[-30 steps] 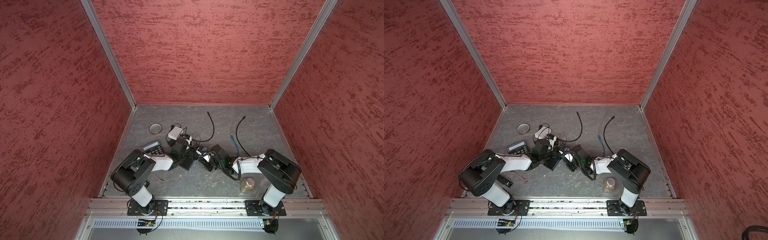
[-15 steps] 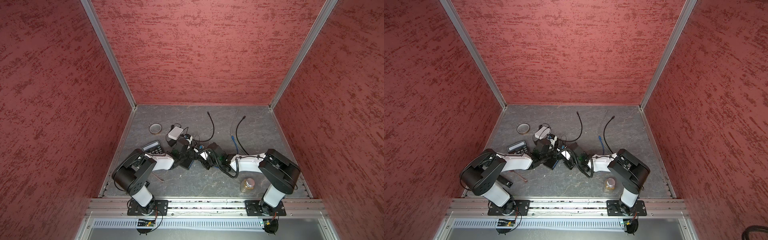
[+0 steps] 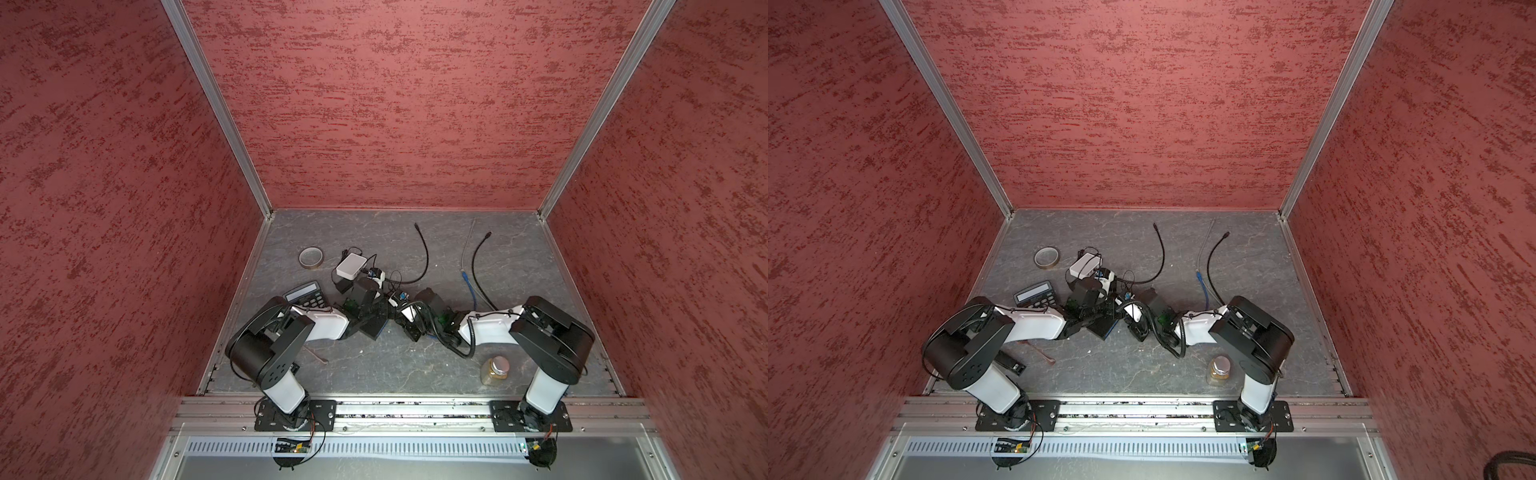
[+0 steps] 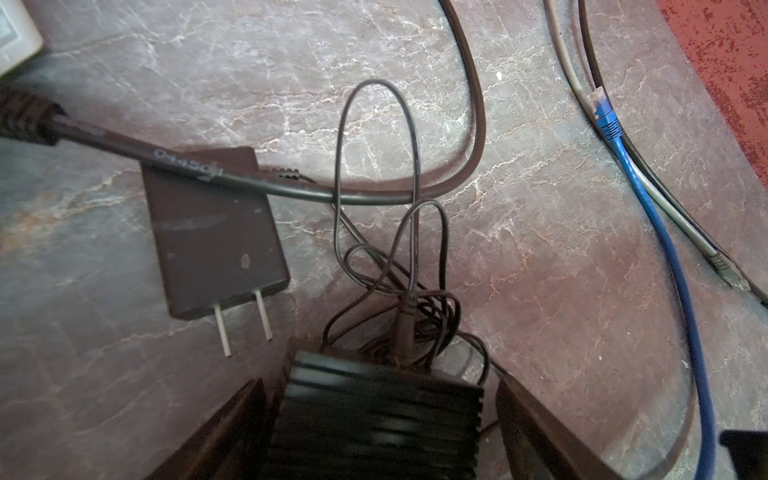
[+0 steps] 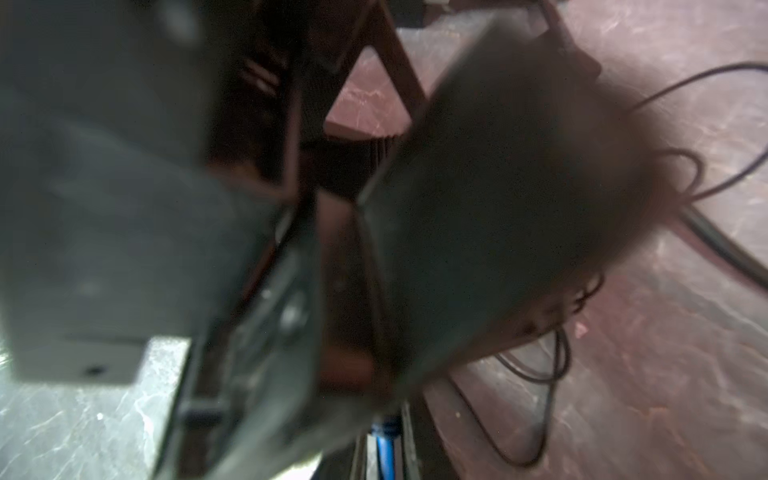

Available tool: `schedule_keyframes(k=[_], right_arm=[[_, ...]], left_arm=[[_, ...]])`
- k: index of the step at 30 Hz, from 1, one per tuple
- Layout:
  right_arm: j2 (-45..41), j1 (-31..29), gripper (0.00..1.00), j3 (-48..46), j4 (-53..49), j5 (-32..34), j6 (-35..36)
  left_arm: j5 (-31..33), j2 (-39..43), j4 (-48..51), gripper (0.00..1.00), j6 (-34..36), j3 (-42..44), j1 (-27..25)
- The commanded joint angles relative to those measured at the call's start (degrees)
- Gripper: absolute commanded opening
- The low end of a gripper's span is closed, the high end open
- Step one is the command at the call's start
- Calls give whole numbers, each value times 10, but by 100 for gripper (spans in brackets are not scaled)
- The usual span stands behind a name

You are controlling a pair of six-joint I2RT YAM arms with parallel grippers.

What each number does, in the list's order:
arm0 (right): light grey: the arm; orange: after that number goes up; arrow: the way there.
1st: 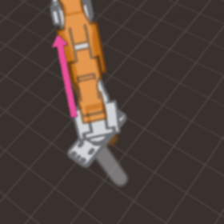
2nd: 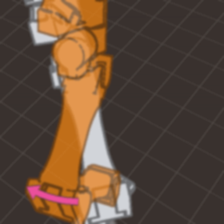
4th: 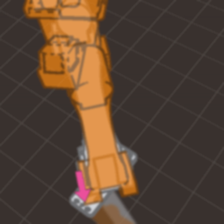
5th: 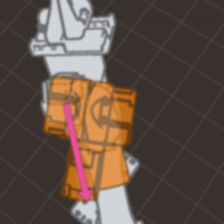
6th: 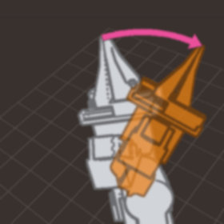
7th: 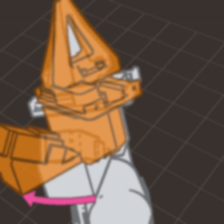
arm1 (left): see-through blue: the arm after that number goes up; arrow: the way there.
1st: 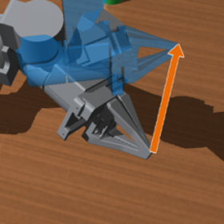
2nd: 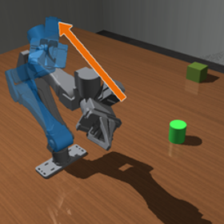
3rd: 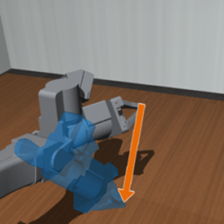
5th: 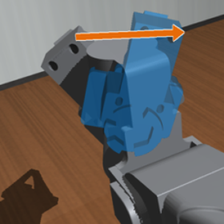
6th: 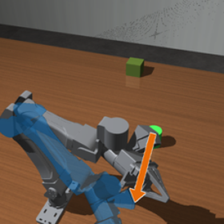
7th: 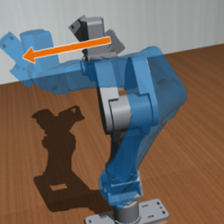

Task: Insert the plug into the switch port

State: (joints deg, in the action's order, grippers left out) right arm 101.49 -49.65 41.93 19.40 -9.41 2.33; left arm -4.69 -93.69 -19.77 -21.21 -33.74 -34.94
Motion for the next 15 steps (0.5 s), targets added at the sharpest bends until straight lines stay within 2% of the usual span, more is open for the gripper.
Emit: schedule_keyframes(k=[1, 10, 15], right_arm=[[11, -15, 2, 21, 87, -14, -10], [6, -29, 2, -4, 156, 30, -11], [7, -32, 2, 2, 172, 25, -2]], left_arm=[[-85, 11, -16, 87, -27, 4, -22], [-93, 10, -27, 87, -53, 4, -23], [-93, 9, -42, 86, -59, 16, -32]])
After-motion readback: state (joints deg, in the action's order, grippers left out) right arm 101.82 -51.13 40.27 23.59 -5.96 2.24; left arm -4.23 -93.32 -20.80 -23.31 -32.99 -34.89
